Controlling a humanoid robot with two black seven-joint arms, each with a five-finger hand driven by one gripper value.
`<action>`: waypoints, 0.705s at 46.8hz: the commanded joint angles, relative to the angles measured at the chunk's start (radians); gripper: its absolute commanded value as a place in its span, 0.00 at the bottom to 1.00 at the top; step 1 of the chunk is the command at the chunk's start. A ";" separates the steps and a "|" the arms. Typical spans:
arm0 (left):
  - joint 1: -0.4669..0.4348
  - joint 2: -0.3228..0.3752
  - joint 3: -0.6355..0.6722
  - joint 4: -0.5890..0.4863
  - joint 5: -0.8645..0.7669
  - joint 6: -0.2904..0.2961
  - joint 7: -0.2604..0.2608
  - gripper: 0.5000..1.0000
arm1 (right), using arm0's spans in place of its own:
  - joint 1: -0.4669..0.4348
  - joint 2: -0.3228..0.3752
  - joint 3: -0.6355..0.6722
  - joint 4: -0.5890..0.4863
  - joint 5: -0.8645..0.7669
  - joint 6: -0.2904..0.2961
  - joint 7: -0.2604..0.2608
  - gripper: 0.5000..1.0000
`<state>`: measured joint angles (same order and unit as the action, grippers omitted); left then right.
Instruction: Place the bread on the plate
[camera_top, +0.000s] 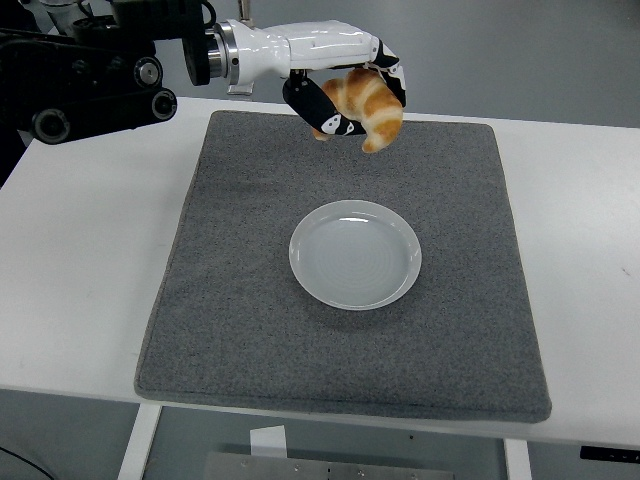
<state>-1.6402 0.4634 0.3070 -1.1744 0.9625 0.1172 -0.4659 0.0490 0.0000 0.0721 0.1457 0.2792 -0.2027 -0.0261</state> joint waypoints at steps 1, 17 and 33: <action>0.023 -0.041 0.001 0.025 0.016 0.007 0.000 0.00 | 0.000 0.000 0.000 0.000 0.000 0.000 0.000 0.90; 0.140 -0.149 0.001 0.110 0.068 0.024 0.000 0.00 | 0.000 0.000 0.000 0.000 0.000 -0.001 0.000 0.90; 0.250 -0.226 0.009 0.183 0.134 0.049 0.000 0.00 | 0.000 0.000 0.000 0.000 0.000 0.000 0.000 0.90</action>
<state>-1.4048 0.2482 0.3119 -0.9995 1.0931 0.1609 -0.4659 0.0492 0.0000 0.0721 0.1457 0.2792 -0.2027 -0.0260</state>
